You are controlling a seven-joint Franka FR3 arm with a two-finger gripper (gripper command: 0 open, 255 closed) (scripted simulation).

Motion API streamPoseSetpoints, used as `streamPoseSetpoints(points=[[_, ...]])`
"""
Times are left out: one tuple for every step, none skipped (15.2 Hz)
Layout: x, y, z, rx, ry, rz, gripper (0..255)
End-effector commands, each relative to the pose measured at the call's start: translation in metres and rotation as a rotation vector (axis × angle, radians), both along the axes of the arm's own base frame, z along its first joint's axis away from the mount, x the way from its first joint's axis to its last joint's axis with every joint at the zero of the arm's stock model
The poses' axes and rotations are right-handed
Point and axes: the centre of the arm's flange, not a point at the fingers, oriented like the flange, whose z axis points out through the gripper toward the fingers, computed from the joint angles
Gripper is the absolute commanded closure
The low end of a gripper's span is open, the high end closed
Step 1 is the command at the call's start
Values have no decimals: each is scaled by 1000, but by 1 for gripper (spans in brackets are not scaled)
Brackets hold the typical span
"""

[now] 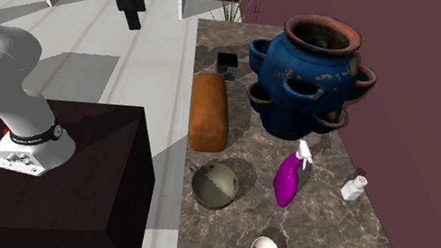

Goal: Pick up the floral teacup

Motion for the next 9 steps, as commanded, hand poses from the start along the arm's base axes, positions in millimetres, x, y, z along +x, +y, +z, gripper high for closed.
streamPoseSetpoints(points=[[0,0,0,0,0,0,0],[7,-3,-11,-2,1,1,0],[13,-5,-22,-4,3,1,0],[20,-8,-33,-7,4,2,0],[27,-11,-44,-9,6,3,0],[33,-13,-56,-11,7,3,0],[40,-16,-67,-13,9,4,0],[46,-19,-78,-16,10,4,0],[53,-22,-89,-18,11,5,0]])
